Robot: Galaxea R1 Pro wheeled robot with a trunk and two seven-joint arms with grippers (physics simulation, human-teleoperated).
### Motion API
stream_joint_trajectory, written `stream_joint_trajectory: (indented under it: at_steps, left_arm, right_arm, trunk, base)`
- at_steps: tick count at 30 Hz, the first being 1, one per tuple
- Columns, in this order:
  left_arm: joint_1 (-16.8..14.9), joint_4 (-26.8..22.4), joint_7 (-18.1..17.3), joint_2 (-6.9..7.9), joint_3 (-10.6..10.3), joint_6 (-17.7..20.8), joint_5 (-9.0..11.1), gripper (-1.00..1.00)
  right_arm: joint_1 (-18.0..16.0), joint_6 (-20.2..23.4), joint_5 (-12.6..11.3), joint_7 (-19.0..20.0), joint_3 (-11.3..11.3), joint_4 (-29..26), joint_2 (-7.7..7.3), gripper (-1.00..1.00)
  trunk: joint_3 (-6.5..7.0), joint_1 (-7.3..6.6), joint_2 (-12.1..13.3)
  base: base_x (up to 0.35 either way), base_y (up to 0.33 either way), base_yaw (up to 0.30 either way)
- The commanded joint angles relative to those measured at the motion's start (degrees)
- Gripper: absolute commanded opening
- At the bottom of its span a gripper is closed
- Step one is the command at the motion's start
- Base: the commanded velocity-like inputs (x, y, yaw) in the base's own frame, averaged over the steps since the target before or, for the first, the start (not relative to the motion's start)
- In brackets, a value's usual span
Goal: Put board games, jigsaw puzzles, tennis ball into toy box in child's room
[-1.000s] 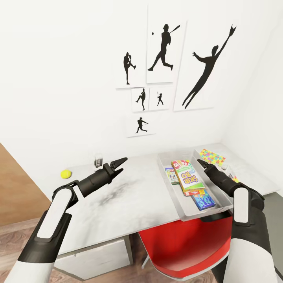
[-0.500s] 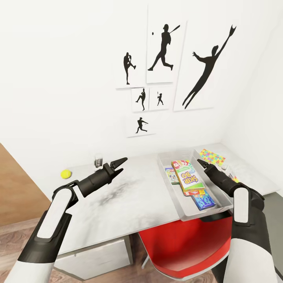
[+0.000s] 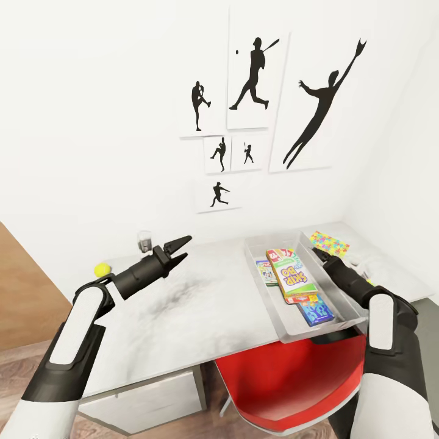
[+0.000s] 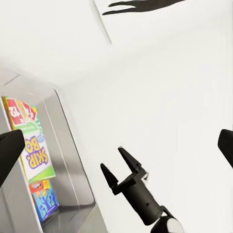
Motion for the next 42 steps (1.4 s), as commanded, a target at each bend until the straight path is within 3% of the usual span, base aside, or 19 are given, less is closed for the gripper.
stream_joint_trajectory:
  at_steps: [1, 10, 19, 42]
  left_arm:
    - [-0.2, 0.0, -0.5, 0.14, 0.1, 0.2, 0.1, 1.00]
    - [-0.4, -0.2, -1.0, 0.50, 0.6, 0.4, 0.7, 1.00]
    - [-0.5, -0.2, -1.1, 0.61, 0.7, 0.4, 0.9, 1.00]
    - [-0.5, -0.2, -1.0, 0.65, 0.8, 0.4, 0.8, 1.00]
  right_arm:
    - [0.2, 0.4, -0.1, 0.1, -0.3, -0.4, -0.27, 1.00]
    - [1.3, 0.6, -2.2, -1.2, -0.3, -3.1, -2.76, 1.00]
    - [1.9, 2.8, -2.5, -1.5, -0.4, -6.6, -3.01, 1.00]
    - [2.0, 4.8, -2.6, -1.5, -0.4, -8.0, -3.09, 1.00]
  trunk:
    - [-0.11, 0.03, -0.1]
    - [-0.11, 0.03, -0.1]
    - [-0.11, 0.03, -0.1]
    - [-0.01, 0.03, -0.1]
  base:
    - [0.000, 0.000, 0.000]
    - [0.000, 0.000, 0.006]
    - [0.000, 0.000, 0.144]
    - [0.000, 0.000, 0.253]
